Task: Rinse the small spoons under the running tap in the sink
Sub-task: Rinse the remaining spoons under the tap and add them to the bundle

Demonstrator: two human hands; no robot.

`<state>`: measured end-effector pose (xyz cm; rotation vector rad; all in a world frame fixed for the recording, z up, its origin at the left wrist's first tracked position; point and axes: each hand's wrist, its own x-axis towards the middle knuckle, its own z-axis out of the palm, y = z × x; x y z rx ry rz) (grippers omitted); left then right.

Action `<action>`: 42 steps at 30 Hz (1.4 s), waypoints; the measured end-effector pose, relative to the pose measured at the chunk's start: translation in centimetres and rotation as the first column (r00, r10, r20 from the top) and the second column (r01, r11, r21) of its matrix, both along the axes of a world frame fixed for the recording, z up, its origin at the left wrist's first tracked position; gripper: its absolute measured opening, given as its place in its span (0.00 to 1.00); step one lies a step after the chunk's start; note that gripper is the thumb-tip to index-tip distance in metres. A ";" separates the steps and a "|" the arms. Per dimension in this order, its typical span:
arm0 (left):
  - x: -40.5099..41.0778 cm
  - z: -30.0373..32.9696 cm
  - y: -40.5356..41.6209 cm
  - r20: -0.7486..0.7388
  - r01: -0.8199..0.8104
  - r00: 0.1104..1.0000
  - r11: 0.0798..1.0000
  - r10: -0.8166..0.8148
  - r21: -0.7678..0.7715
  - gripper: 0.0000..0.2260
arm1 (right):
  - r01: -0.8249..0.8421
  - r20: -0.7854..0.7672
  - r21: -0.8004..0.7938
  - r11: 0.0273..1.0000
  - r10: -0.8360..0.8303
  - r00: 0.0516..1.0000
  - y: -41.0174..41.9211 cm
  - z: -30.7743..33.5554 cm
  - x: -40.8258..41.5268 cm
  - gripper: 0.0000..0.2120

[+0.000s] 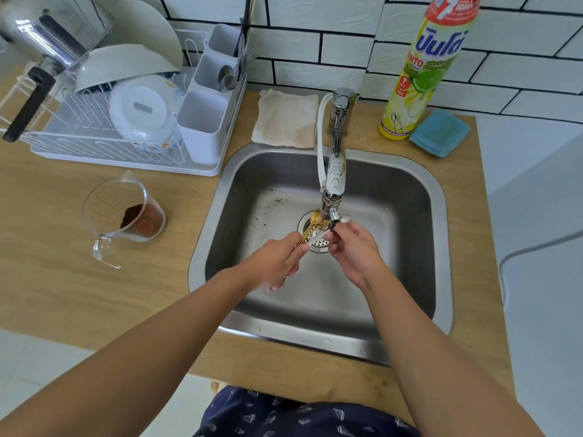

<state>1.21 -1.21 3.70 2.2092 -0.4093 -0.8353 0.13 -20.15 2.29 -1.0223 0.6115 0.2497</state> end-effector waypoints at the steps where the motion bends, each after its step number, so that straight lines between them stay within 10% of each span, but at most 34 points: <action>1: 0.0 0.0 0.0 -0.008 -0.002 1.000 1.000 0.002 -0.010 0.11 | 0.000 -0.012 0.008 1.000 0.000 1.000 -0.2 0.0 0.0 0.11; 10: 0.1 0.1 0.0 -0.108 -0.026 0.994 0.998 0.021 -0.052 0.12 | -0.075 0.008 0.010 0.997 0.075 0.997 -1.5 0.0 0.1 0.06; 24: 3.4 -0.4 -4.4 0.401 0.090 0.860 0.868 -0.315 0.488 0.22 | 0.117 0.033 0.038 0.992 -0.118 0.992 -3.1 1.4 1.0 0.12; 30: 4.7 0.2 -5.2 0.139 0.298 0.929 0.916 -0.344 0.269 0.14 | 0.042 0.162 0.159 0.986 -0.069 0.984 -5.5 1.6 -0.3 0.19; 35: 4.0 0.3 -2.8 -0.224 0.169 0.959 0.985 -0.175 -0.045 0.09 | -0.110 0.205 -0.140 0.984 0.138 0.969 -4.1 1.4 0.6 0.07; 42: 2.1 0.5 3.6 -0.373 0.027 0.928 0.996 0.007 0.087 0.14 | -0.255 0.143 -0.401 0.880 0.335 0.931 1.6 0.4 1.2 0.04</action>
